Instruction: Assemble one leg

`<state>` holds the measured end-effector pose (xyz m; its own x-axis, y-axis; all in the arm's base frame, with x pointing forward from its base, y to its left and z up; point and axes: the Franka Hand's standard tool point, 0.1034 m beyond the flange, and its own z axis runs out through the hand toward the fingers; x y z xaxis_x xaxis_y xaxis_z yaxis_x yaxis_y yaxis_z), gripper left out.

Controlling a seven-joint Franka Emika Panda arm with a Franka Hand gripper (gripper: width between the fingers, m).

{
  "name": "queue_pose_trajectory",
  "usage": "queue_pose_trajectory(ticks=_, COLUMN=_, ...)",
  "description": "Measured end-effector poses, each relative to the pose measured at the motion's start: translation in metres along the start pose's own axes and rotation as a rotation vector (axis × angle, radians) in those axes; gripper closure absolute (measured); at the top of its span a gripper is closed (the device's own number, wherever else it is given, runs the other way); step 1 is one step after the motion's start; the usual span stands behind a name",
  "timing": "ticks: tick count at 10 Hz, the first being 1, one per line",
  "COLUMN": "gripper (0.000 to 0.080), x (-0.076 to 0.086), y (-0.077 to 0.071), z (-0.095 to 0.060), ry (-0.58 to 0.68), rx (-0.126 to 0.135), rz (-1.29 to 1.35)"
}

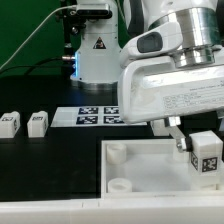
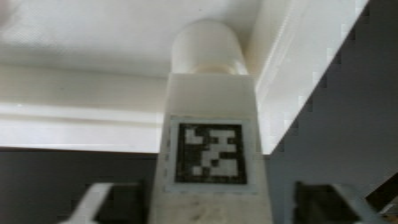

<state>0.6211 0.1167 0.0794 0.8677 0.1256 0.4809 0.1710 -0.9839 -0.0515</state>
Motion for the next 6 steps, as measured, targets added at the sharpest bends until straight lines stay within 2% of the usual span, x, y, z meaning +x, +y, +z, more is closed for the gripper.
queue_pose_trajectory(ticks=1, gripper=0.0329, x=0.0000, y=0.0000, z=0.0000, ry=0.000, rx=0.000, rz=0.000)
queue_pose_trajectory(ticks=2, gripper=0.0184, x=0.0000, y=0.0000, z=0.0000, ry=0.000, rx=0.000, rz=0.000)
queue_pose_trajectory(ticks=6, gripper=0.0151, x=0.0000, y=0.0000, z=0.0000, ry=0.000, rx=0.000, rz=0.000)
